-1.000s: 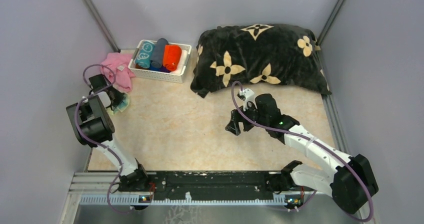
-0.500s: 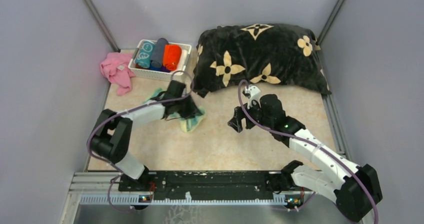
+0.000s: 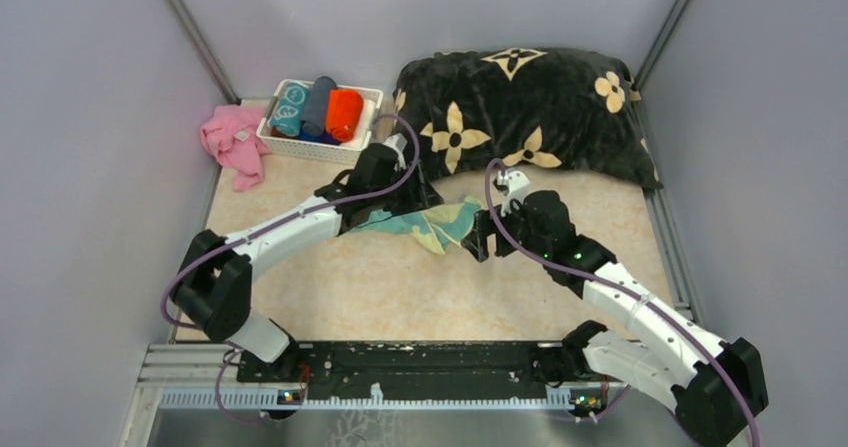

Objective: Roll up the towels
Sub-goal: Move the towel to the center of the board.

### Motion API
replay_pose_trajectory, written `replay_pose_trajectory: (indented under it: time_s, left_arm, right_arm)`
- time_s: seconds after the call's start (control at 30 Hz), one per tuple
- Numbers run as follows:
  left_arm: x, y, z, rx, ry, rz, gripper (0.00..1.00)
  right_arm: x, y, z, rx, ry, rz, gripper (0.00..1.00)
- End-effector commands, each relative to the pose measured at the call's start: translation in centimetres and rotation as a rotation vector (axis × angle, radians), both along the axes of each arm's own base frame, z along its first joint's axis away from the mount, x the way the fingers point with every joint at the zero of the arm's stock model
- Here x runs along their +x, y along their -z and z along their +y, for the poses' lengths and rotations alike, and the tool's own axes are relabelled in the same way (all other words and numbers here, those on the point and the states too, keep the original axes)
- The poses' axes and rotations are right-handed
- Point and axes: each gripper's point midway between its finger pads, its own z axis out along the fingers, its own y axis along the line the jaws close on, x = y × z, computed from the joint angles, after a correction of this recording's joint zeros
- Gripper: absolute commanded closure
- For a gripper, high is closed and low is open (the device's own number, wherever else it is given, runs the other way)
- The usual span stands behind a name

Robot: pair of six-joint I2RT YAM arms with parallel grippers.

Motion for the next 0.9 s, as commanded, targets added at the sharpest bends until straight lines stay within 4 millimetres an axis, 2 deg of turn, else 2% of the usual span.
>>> replay_pose_trajectory:
  time_s: [0.0, 0.1, 0.27, 0.43, 0.63, 0.87]
  left_arm:
    - [2.7, 1.3, 6.6, 0.110, -0.163, -0.048, 0.33]
    - [4.3, 2.7, 10.4, 0.087, -0.252, -0.024, 0.35]
    - [5.8, 4.6, 13.3, 0.045, -0.300, -0.001, 0.36]
    - [7.3, 5.8, 14.1, 0.023, -0.302, 0.005, 0.39]
    - [8.6, 8.7, 15.8, 0.074, -0.350, 0.054, 0.39]
    - [9.0, 10.2, 14.2, 0.030, -0.272, 0.084, 0.41]
  right_arm:
    - [1.5, -0.8, 0.5, 0.025, 0.023, -0.030, 0.19]
    - [2.1, -0.2, 0.9, 0.022, 0.022, -0.022, 0.19]
    - [2.6, 0.4, 1.7, 0.031, 0.009, -0.011, 0.19]
    - [2.8, 0.9, 2.4, 0.041, -0.011, 0.004, 0.20]
    - [2.7, 1.2, 2.6, 0.045, -0.025, 0.009, 0.20]
    - [2.5, 2.0, 2.7, 0.037, -0.037, 0.024, 0.20]
